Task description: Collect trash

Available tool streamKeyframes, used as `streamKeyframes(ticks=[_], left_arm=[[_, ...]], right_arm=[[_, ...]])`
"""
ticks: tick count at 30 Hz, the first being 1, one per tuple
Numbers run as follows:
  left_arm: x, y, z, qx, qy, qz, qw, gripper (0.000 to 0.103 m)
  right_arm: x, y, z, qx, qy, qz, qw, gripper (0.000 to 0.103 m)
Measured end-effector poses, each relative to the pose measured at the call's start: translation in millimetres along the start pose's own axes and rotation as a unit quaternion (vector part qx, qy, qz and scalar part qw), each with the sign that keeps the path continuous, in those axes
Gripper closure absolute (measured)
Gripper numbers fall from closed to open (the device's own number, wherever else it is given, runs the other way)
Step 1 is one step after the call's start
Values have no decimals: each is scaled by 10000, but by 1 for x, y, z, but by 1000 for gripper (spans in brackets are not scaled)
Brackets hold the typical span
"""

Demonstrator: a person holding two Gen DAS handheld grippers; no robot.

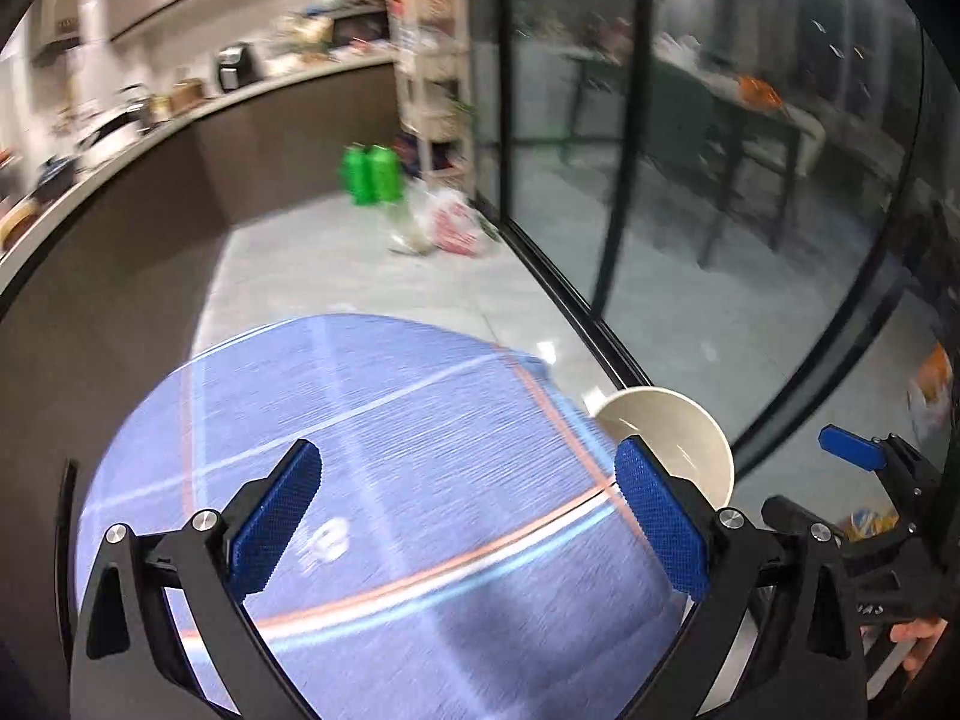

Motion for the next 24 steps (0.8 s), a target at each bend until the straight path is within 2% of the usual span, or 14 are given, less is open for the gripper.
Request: streamKeyframes(ticks=[6, 9, 15, 19, 24], left_arm=[[64, -52, 29, 199, 849, -84, 9962, 8], [91, -77, 37, 369, 1097, -63, 9933, 8], [125, -113, 40, 613, 1159, 77, 9913, 8], [145, -123, 39, 715, 1099, 34, 9914, 8], [170, -125, 32, 713, 1126, -111, 9910, 8]], right_arm=[[33, -10, 57, 208, 18, -176, 9996, 3], [48, -17, 76, 194, 30, -210, 9996, 3], [85, -38, 115, 380, -214, -367, 9984, 3], [108, -49, 130, 510, -411, -526, 9965, 3], [131, -59, 133, 456, -425, -588, 9963, 3]])
Point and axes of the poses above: each gripper's, at about its wrist camera, not at the fingertips, and x roughly against the way its jaws point, z to its left, y to its top, the point moved 1 cm from there along -x, roughly the way its jaws point, and after that the axes turned 13 degrees about -x, right-handed, at the moved point
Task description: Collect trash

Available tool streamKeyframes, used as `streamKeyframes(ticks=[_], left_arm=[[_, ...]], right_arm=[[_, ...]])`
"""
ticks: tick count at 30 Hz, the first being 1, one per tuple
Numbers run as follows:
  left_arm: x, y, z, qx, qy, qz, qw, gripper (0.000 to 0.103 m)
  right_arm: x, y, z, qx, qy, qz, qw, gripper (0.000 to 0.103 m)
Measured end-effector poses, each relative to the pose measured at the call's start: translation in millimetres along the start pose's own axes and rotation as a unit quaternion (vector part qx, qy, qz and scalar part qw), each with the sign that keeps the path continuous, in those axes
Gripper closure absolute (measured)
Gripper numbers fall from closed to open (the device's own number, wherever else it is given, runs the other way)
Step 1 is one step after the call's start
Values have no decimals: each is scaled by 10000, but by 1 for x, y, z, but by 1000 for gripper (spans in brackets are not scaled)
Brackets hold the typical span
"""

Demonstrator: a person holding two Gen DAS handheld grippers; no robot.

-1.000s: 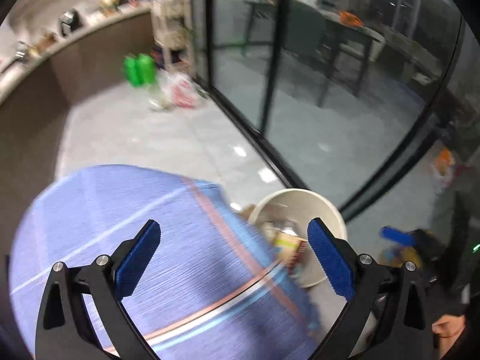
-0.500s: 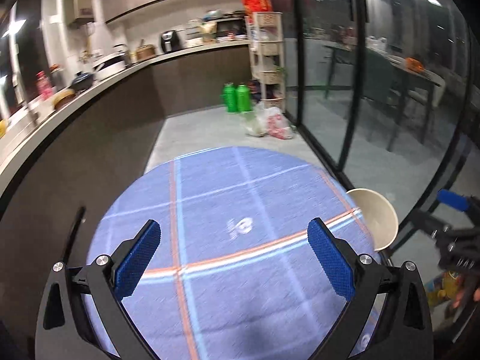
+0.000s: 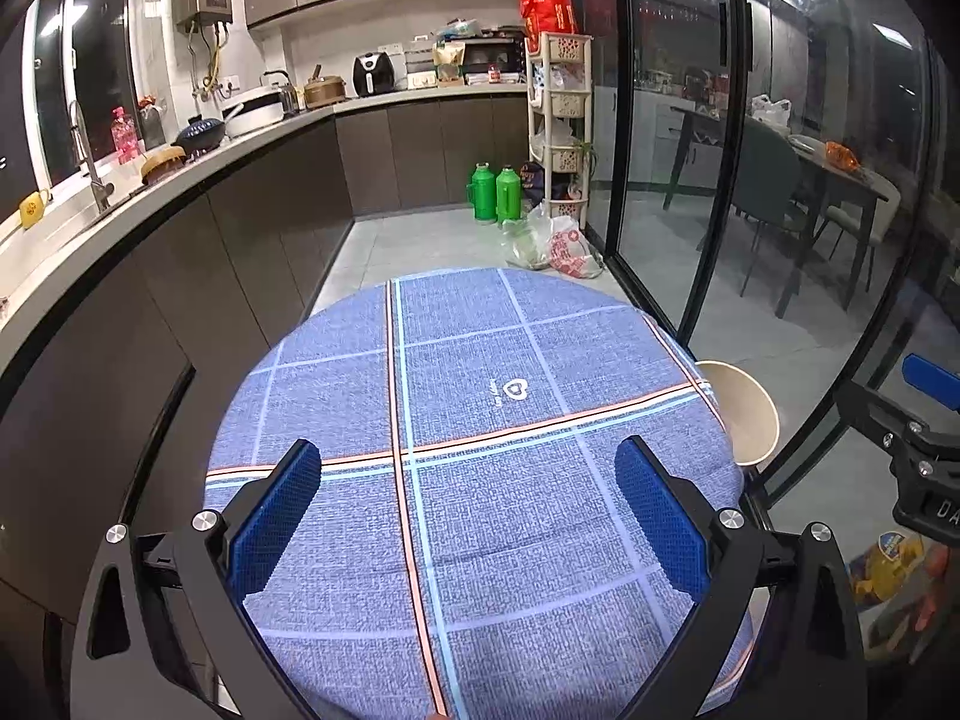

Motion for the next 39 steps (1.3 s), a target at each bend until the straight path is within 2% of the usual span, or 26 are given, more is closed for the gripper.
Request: streamKeyframes(ticks=[6, 18, 39], left_arm=[[12, 4, 5, 137, 82, -50, 9999, 8], [14, 15, -1, 163, -2, -115, 9998, 8], [23, 14, 8, 283, 98, -201, 9994, 8]], right_arm=[[5, 1, -1, -37, -50, 31, 10000, 3], [18, 5, 0, -70, -26, -70, 9999, 3], [21, 9, 11, 74, 80, -142, 9998, 3]])
Point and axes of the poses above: each gripper's, at about its wrist camera, not at the fingertips, and x roughly against the way its jaws point, z to its left, y to its top, the point moved 1 cm from there along -x, roughly the way its jaws point, and after that the axes turned 13 degrees about -x, right-handed, at the moved point
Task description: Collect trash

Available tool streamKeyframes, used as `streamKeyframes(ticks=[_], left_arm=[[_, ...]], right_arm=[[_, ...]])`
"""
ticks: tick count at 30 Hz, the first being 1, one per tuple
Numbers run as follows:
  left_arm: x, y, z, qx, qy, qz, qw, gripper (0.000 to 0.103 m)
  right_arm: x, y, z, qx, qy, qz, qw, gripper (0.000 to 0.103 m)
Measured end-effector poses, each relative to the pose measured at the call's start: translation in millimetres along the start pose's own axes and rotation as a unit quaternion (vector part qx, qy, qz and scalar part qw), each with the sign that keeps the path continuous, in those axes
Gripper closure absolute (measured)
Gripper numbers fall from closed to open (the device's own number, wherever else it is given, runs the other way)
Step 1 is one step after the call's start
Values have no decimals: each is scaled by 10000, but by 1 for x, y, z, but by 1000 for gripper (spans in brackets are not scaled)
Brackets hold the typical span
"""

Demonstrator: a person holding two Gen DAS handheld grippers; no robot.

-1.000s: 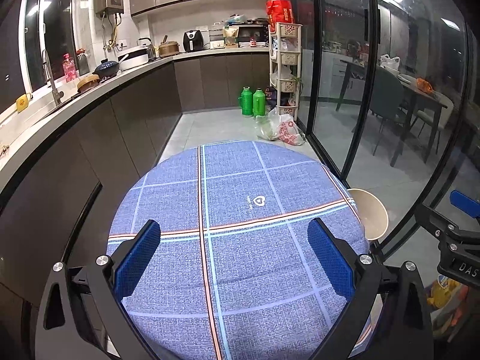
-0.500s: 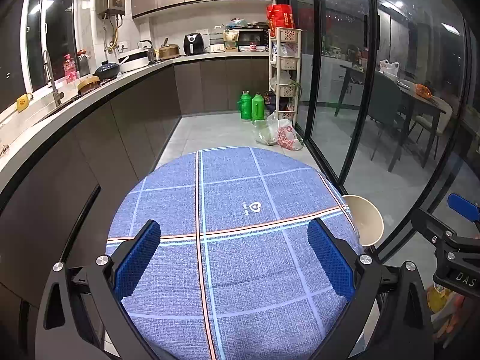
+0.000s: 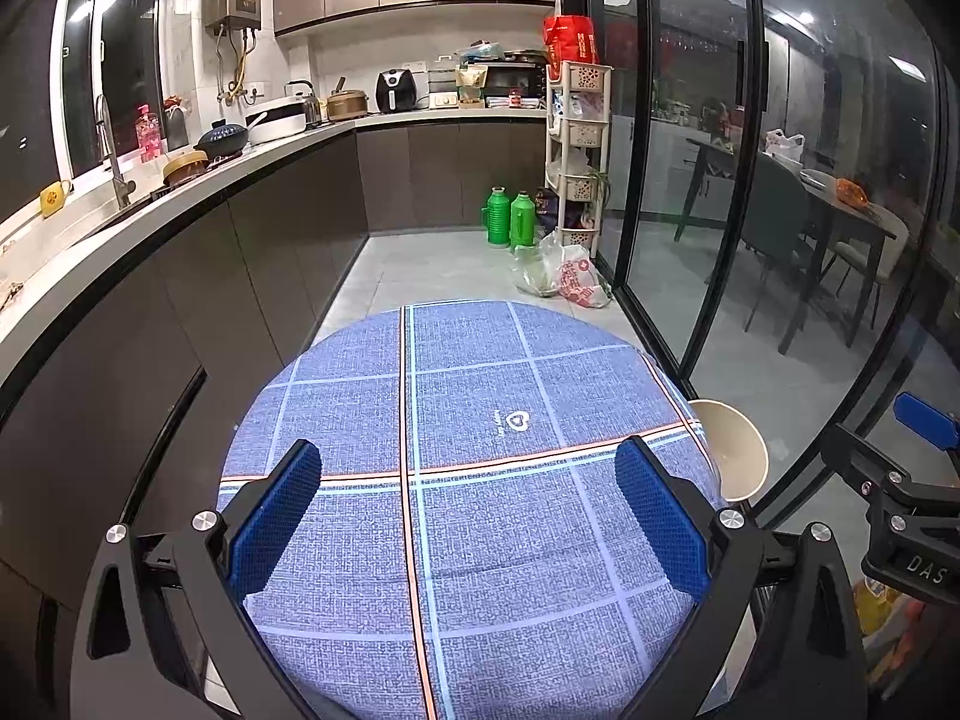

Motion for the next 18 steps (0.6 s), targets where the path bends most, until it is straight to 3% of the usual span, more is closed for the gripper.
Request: streamKeyframes(ticks=[18], left_arm=[[-1, 0, 2, 15, -10, 18, 10000, 8]], right_arm=[[1, 1, 6, 45, 28, 10, 10000, 3]])
Point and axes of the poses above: each gripper's, at about its wrist camera, not at the fingertips, and x roughly against the way its jaws point, z to its left, y to its top, the point moved 1 cm from there along -x, roughly the way its jaws point, and after that the axes turned 13 degrees about -x, right-handed, at the moved point
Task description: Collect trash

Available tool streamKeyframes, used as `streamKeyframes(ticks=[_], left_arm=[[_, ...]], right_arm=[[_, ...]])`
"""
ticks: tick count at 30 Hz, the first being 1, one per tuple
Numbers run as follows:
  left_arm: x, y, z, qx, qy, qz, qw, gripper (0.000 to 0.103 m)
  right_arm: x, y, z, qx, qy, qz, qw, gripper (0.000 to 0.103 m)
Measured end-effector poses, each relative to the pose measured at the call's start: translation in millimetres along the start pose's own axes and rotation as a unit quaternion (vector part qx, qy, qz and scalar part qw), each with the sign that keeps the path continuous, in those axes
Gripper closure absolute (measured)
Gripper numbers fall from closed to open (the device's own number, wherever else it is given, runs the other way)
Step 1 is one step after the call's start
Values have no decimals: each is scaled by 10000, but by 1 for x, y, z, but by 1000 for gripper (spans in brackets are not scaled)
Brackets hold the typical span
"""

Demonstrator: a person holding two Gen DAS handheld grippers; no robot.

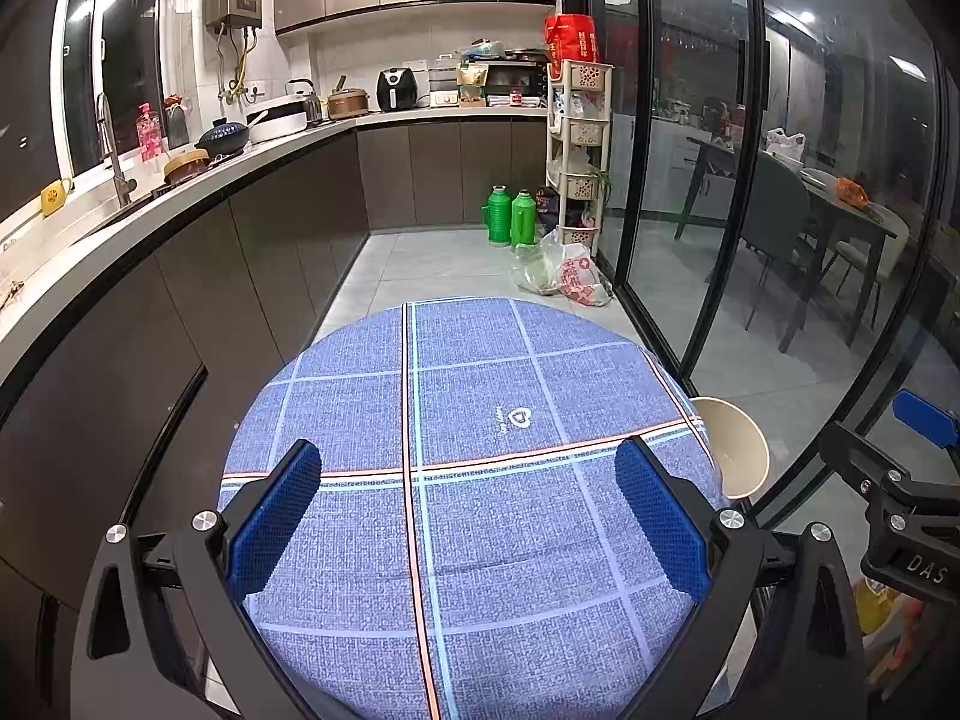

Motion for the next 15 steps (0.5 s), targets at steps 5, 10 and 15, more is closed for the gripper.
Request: streamKeyframes(ticks=[5, 10, 15], left_arm=[[0, 0, 0, 9, 4, -7, 10000, 8], [0, -4, 0, 36, -4, -9, 10000, 8], [1, -4, 0, 28, 0, -17, 10000, 8]], right_arm=[[0, 0, 1, 2, -1, -2, 10000, 3], [0, 0, -1, 4, 3, -7, 10000, 3], [0, 0, -1, 6, 7, -6, 10000, 3]])
Point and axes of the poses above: each gripper's, at about its wrist camera, not at the fingertips, and x roughly against the way its jaws point, z to its left, y to its top, the point moved 1 cm from there along -x, roughly the way its jaws point, and after that the axes turned 13 degrees about -x, right-handed, at the moved point
